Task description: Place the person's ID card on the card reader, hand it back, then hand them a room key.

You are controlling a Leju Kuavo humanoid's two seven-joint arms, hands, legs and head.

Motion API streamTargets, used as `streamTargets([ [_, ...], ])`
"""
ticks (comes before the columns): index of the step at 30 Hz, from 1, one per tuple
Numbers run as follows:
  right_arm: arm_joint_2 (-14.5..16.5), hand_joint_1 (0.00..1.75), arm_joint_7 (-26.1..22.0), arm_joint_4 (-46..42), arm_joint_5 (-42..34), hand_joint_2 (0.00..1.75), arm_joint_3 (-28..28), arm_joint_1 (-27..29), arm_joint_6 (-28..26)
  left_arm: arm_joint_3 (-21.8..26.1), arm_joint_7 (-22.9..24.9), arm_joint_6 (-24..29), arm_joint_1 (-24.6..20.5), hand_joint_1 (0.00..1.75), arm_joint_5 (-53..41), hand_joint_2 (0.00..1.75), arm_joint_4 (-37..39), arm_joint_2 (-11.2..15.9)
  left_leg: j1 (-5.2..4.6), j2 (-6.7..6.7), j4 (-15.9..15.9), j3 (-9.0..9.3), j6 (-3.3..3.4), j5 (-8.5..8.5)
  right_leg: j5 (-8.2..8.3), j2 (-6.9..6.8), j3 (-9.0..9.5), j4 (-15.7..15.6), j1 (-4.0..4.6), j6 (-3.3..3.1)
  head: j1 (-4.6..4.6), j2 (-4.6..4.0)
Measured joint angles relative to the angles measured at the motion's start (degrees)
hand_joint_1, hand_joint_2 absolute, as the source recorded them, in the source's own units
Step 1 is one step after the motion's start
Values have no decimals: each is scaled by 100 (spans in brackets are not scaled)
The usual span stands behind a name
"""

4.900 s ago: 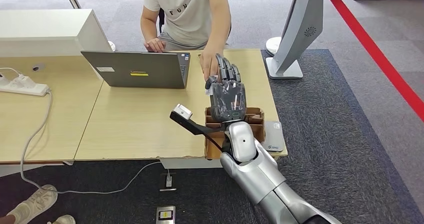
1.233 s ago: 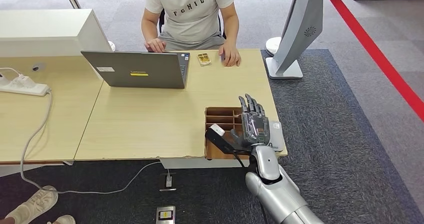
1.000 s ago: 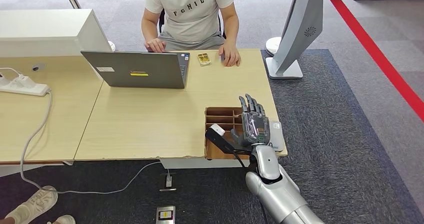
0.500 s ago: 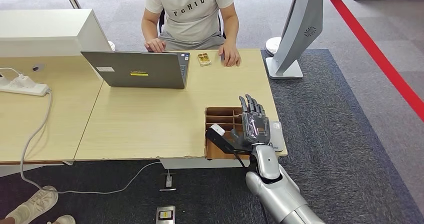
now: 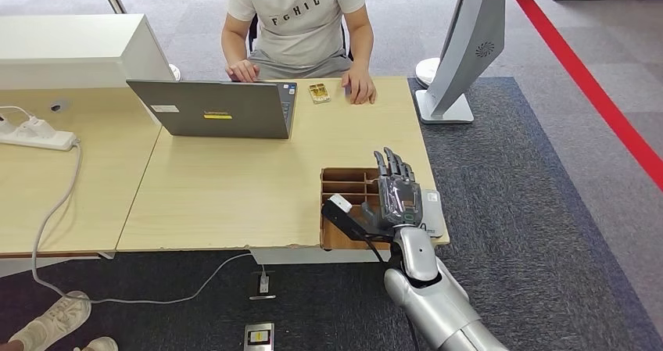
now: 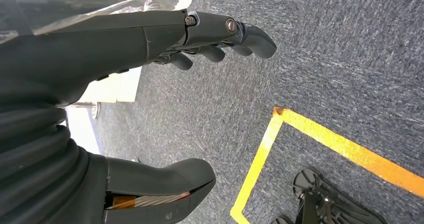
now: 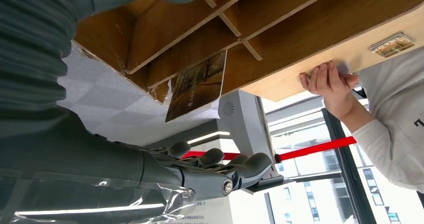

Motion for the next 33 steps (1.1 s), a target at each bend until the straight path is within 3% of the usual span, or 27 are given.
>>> streamTargets([
  [4, 0, 16, 0, 9, 0, 175, 1, -1, 0, 0, 0, 0, 0, 0, 0, 175, 0, -2, 0, 0, 0, 0, 0, 0, 0, 0, 0, 0, 0, 0, 0, 0],
  [8, -10, 175, 81, 27, 46, 175, -4, -2, 4, 0, 0, -6, 0, 0, -1, 175, 0, -1, 0, 1, 0, 1, 0, 0, 0, 0, -2, 0, 0, 0, 0, 0],
  [13, -260, 175, 925, 64, 420, 175, -146, 22, 32, 0, 0, -122, 16, 0, -20, 175, 0, 36, -1, -1, 1, 1, 0, 0, 0, -3, 1, -2, -1, 1, 2, 0],
  [17, -444, 175, 931, 112, 424, 175, -248, 46, 33, 0, 0, -144, 10, 0, -26, 175, 0, 72, -3, 7, 1, 2, 0, -1, 3, 6, -2, -2, -3, 0, 1, 0],
  [26, -529, 175, 923, 174, 472, 175, -302, 54, 57, 0, 0, -140, 7, 0, -27, 175, 0, 75, 0, 3, 1, 2, 0, 0, 2, 5, -2, 0, 0, 0, 1, 0],
  [28, -531, 140, 889, 186, 478, 175, -306, 55, 57, 0, 0, -140, 8, 0, -26, 175, 0, 75, 0, 3, 0, 2, 0, 0, 2, 5, -2, 0, 0, 0, 0, 0],
  [30, -528, 59, 841, 189, 500, 175, -308, 55, 55, 0, -2, -140, 8, 0, -26, 175, 0, 75, 0, 3, 0, 2, 0, 0, 2, 5, -2, 0, 0, 0, 0, 0],
  [31, -526, 29, 827, 189, 517, 175, -308, 55, 52, 0, -7, -140, 7, 0, -25, 175, 0, 75, 0, 3, 0, 2, 0, 0, 2, 5, -1, 0, 0, 0, 0, 0],
  [32, -523, 7, 820, 189, 535, 175, -308, 55, 46, 0, -11, -139, 7, 0, -22, 175, 0, 75, 0, 3, 0, 1, 0, 0, 2, 5, -1, -1, 0, 0, 0, 0],
  [33, -520, 0, 818, 187, 551, 175, -308, 55, 36, 0, -18, -139, 7, 0, -16, 175, 0, 75, -1, 3, 0, 1, 0, 0, 2, 5, -1, -1, 0, 0, 1, 0],
])
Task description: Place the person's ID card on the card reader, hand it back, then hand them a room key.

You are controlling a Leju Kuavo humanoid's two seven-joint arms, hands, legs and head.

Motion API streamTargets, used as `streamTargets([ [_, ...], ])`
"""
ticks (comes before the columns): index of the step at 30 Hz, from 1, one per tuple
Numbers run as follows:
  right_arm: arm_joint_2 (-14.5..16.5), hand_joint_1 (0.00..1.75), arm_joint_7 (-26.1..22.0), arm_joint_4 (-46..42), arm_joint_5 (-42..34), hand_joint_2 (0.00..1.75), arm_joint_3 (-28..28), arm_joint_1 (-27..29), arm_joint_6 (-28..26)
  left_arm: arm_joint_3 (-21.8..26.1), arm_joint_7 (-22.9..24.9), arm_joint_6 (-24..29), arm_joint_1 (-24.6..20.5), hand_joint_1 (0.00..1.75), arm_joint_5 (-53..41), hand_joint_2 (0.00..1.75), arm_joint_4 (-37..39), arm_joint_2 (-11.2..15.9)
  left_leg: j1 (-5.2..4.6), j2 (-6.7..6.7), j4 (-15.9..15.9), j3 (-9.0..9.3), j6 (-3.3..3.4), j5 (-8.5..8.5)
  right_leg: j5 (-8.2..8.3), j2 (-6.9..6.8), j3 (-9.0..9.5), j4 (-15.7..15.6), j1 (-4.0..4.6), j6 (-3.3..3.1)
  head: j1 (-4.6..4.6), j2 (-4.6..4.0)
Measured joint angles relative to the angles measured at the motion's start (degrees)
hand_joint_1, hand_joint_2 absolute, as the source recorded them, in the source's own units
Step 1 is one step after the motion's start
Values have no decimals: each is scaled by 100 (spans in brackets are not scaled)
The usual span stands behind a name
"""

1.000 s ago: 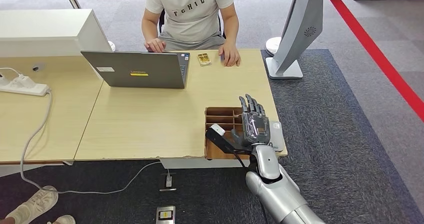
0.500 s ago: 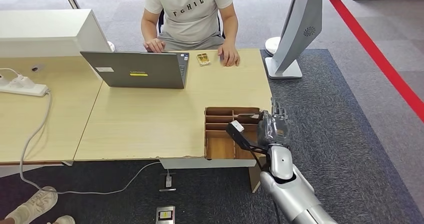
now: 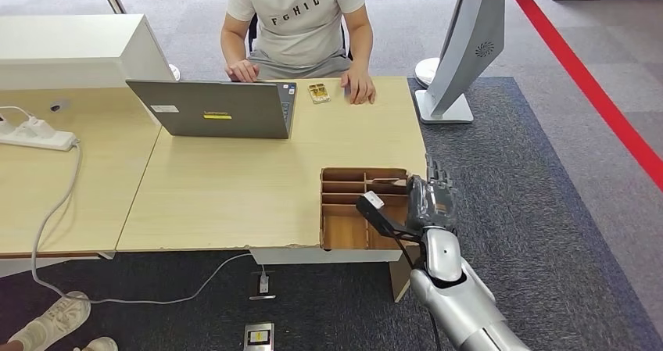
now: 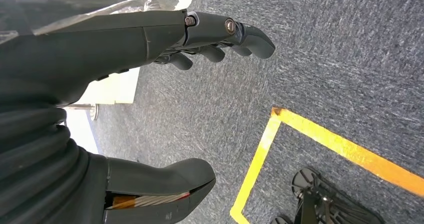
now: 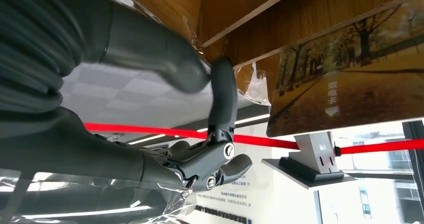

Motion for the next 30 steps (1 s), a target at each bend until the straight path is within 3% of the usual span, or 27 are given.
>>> streamTargets([
  [14, 161, 0, -5, 34, 214, 175, -156, -16, -638, 0, -15, 51, 0, 0, 55, 175, 0, -2, 0, 0, 0, 6, 0, 0, 0, 0, 5, 0, 0, 0, 0, 0],
  [30, 359, 0, -537, 186, -400, 175, -314, -111, -673, 0, -15, 46, -1, 0, -60, 175, 0, -2, 1, 2, 0, 13, -1, 1, 1, 0, 11, 0, 1, -2, 1, 0],
])
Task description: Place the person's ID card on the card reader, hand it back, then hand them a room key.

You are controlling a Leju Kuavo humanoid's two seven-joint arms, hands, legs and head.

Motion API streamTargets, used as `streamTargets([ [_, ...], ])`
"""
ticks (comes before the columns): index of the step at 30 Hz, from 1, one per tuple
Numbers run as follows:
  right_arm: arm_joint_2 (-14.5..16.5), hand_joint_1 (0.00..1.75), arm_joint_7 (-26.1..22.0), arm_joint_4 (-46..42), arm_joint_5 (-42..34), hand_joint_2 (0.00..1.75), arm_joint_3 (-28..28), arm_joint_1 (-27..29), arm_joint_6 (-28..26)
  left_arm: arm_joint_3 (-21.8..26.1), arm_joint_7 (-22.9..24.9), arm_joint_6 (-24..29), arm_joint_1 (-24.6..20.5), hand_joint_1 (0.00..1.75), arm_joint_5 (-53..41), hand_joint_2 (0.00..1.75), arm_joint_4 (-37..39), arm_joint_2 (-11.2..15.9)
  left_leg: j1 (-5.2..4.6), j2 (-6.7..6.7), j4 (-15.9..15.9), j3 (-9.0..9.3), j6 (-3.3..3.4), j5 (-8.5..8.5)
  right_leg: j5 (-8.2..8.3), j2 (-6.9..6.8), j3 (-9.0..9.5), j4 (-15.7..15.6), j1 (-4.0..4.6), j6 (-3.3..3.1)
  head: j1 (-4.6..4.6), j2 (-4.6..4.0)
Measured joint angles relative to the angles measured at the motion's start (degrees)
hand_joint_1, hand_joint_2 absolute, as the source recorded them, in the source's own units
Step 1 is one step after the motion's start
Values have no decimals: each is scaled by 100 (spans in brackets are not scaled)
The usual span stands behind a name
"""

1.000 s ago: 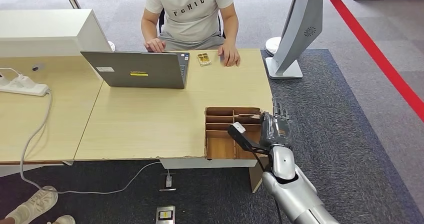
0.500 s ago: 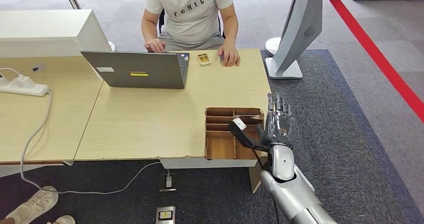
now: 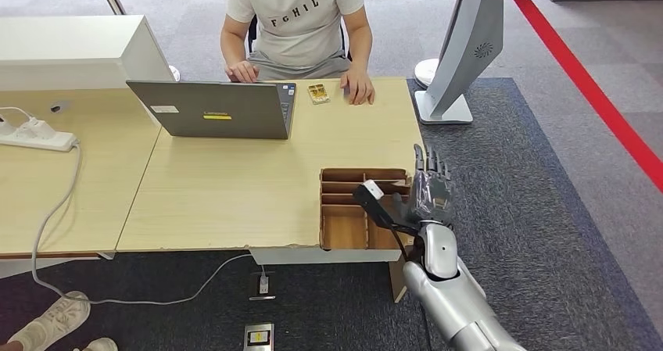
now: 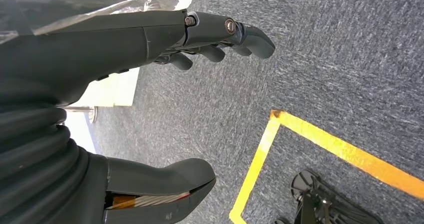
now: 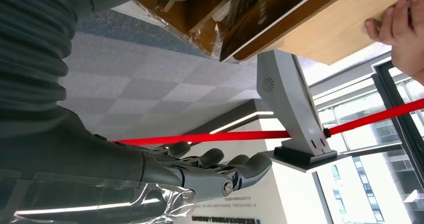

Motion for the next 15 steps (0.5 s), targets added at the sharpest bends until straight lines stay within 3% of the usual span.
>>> streamTargets([
  [15, 274, 5, -229, -185, -327, 175, 61, 83, 382, 0, -37, -48, 0, 0, -44, 175, 0, 2, -1, -2, 0, -7, 0, 0, -1, 0, -4, 0, 0, 1, -1, 0],
])
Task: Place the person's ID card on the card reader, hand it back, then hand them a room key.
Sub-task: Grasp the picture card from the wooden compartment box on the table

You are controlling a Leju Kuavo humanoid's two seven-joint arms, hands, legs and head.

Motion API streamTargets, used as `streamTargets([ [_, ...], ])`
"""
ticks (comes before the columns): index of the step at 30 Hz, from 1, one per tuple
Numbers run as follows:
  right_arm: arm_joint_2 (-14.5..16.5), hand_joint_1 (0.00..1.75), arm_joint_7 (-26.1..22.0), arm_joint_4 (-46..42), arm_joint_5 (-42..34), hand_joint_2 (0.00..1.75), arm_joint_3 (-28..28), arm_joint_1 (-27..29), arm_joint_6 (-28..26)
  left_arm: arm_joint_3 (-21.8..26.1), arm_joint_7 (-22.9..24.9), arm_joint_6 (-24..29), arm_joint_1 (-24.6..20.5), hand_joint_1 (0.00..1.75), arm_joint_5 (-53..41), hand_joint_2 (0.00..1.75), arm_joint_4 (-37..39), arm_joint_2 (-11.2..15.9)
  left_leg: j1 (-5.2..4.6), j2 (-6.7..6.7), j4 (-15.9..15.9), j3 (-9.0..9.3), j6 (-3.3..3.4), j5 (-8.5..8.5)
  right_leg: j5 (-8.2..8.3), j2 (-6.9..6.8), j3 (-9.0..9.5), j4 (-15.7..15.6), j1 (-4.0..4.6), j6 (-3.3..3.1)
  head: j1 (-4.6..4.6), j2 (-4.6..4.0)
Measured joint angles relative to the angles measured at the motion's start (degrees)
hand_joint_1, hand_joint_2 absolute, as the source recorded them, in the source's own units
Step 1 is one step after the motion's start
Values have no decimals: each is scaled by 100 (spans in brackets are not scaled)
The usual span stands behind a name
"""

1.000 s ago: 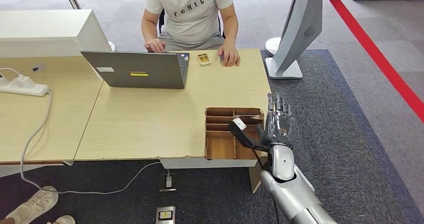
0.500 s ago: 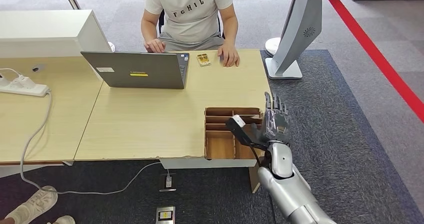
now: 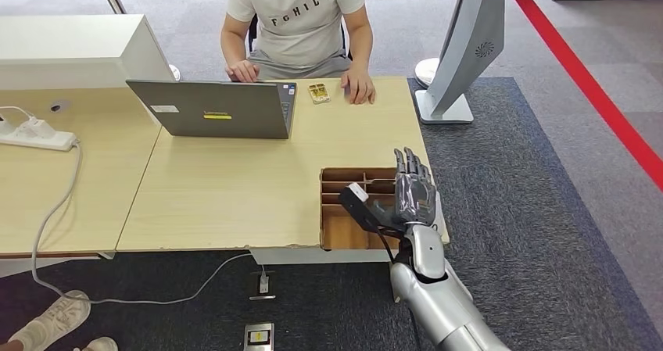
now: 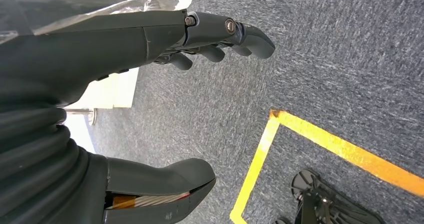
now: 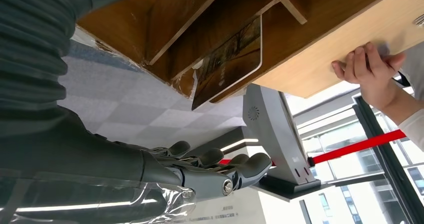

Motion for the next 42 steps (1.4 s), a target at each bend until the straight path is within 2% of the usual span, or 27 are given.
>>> streamTargets([
  [1, 9, 19, 0, -15, 1, 175, 3, 7, 4, 0, -3, 0, 0, 0, 0, 175, 0, 0, 0, 0, 0, 0, 0, 0, 0, 0, 0, 0, 0, 0, 0, 0],
  [4, 27, 137, 27, -54, 14, 175, 16, 23, 23, 0, -11, -6, 0, 0, -8, 175, 0, 0, 0, 0, 0, 0, 0, 0, 0, 0, 0, 0, 0, 0, 0, 0],
  [5, 30, 166, 49, -66, 24, 175, 21, 26, 34, 0, -14, -14, 0, 0, -18, 175, 0, 1, 0, 0, 0, 0, 0, 0, 0, 0, 0, 0, 0, 0, 0, 0],
  [6, 30, 171, 73, -80, 38, 175, 25, 30, 44, 0, -16, -24, 0, 0, -32, 175, 0, 1, 0, 0, 0, 0, 0, 0, 0, 0, 0, 0, 0, 0, 0, 0],
  [20, -28, 175, 350, -150, 226, 175, 25, 37, 91, 0, -31, -98, 3, 0, -80, 175, 0, 44, 0, 0, 0, 1, 0, 0, 0, 0, -1, 0, 0, 0, 1, 0],
  [42, 58, 175, 227, -141, 327, 175, 36, 34, 17, 0, -31, -66, 2, 0, 32, 175, 0, 44, 0, 0, 0, 0, 0, 0, 0, 0, 0, 0, 0, 0, 0, 0],
])
